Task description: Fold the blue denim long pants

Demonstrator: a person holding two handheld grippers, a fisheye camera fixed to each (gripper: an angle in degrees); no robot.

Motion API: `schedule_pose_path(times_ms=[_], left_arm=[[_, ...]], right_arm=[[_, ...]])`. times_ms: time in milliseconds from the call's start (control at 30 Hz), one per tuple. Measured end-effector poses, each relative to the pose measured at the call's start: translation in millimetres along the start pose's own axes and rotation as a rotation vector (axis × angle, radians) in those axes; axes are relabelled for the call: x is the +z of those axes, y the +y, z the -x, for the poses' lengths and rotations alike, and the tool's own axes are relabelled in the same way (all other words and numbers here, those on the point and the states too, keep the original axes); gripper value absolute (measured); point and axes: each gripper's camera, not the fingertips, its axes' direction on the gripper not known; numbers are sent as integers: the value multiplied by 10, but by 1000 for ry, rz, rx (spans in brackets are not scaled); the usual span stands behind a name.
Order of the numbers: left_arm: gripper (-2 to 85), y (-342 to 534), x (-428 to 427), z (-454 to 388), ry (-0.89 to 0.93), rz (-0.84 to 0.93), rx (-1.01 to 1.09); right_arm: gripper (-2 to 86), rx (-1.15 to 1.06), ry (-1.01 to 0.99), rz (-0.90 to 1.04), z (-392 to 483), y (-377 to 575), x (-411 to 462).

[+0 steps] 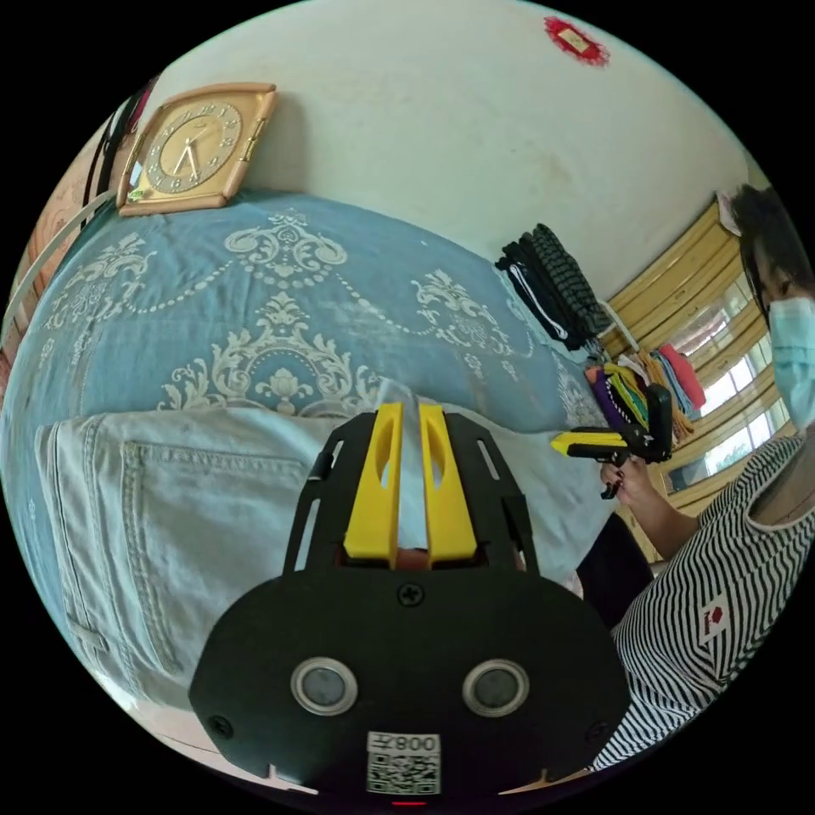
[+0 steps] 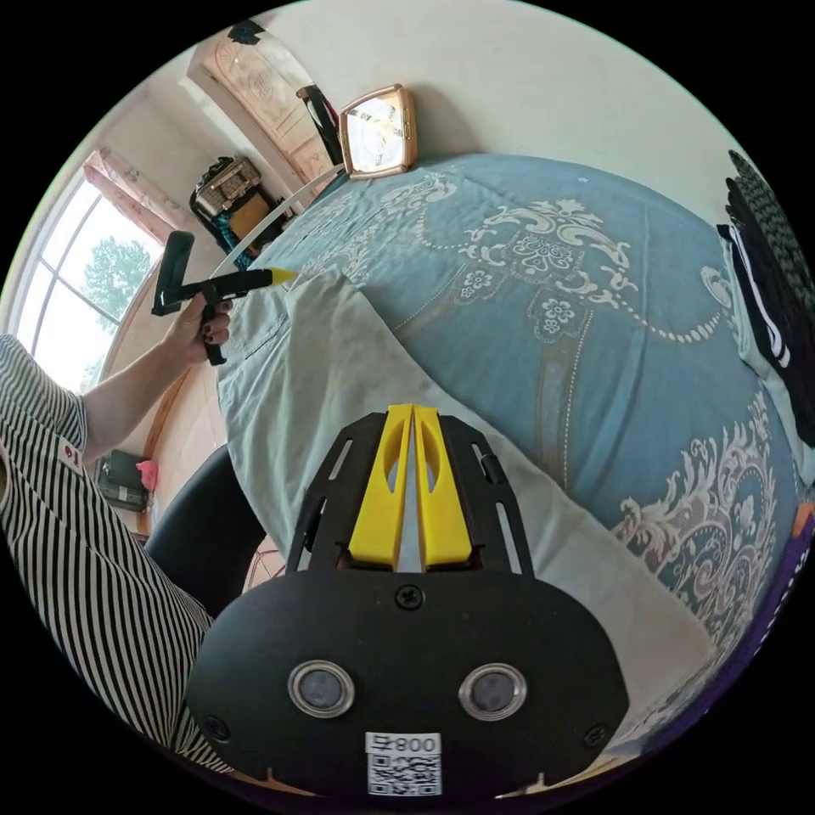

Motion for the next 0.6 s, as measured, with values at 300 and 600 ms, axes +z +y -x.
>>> schedule_pose_path(times_ms=[300,600], left_arm=[[28,939,-168,-60,-53,115,-173],[70,2324,-727,207,-37,48,-571]], right_arm=[[9,-69,-43,83,830,290,-251],[50,-442,-54,199,2281,198,172]])
